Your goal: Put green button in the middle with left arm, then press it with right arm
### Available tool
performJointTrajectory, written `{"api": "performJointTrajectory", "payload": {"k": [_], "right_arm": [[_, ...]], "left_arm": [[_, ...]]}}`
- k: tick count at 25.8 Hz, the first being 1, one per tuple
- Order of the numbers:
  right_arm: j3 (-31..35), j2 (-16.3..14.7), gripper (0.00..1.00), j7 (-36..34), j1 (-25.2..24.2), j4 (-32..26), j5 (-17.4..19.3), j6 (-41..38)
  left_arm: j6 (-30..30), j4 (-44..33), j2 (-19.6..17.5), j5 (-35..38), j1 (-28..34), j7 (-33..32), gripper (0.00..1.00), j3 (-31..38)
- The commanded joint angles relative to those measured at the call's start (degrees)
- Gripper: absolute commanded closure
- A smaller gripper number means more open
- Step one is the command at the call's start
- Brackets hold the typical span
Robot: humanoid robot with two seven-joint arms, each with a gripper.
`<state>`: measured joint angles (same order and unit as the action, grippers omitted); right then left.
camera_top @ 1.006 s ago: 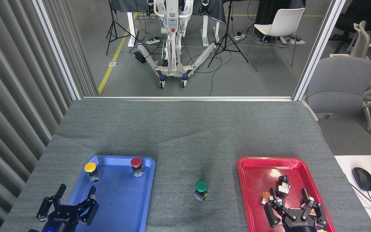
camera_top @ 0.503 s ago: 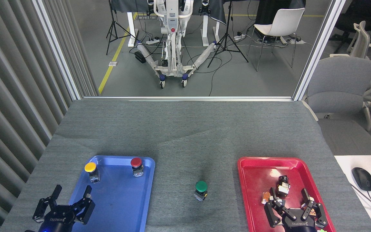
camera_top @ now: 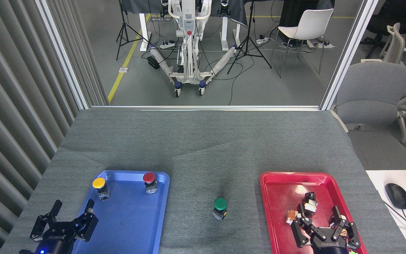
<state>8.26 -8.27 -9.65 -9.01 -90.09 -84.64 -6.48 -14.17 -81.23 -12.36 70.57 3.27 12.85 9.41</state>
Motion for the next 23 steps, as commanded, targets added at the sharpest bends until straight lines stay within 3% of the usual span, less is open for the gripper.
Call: {"api": "performJointTrajectory", "payload": {"k": [1,8,10,14,16,17,20,23], "right_arm": [[-0.1,-0.1,0.0,-0.2,0.1,0.0,0.2,0.0],[-0.4,-0.1,0.0,-0.1,0.1,0.3,0.3,-0.3],[-1.2,0.1,0.05,-0.1,0.1,0.3,0.3,-0.6],[-5.4,-0.3,0.73,-0.1,1.1,1.1,-0.1,-5.2],[-7.7,-0.2,0.95,0.2,2.1,1.3,-0.5,-5.8],[-9.7,-0.1,1.0,0.2,2.8,1.5,-1.2,-5.6],[-13.5,1.0,1.0,0.6,4.7,3.1,-4.0,-4.9],[-18.6,1.9,1.0,3.4,8.8,7.2,-4.1,-0.6]], "left_arm": [[-0.1,-0.2,-0.4,-0.5,0.1,0.0,0.0,0.0],[0.2,0.0,-0.6,-0.6,-0.1,0.0,0.0,0.1],[0.1,0.0,-0.6,-0.6,0.0,0.0,0.0,0.1],[0.1,-0.1,-0.6,-0.6,0.2,0.0,0.0,0.0],[0.1,0.0,-0.6,-1.0,0.4,0.0,0.0,0.0],[0.1,-0.1,-0.6,-1.0,0.5,0.0,0.0,0.0],[0.0,-0.1,-0.6,-1.1,0.6,0.0,0.0,0.0],[-0.1,-0.2,-0.6,-1.1,0.7,0.0,0.0,0.0]]}}
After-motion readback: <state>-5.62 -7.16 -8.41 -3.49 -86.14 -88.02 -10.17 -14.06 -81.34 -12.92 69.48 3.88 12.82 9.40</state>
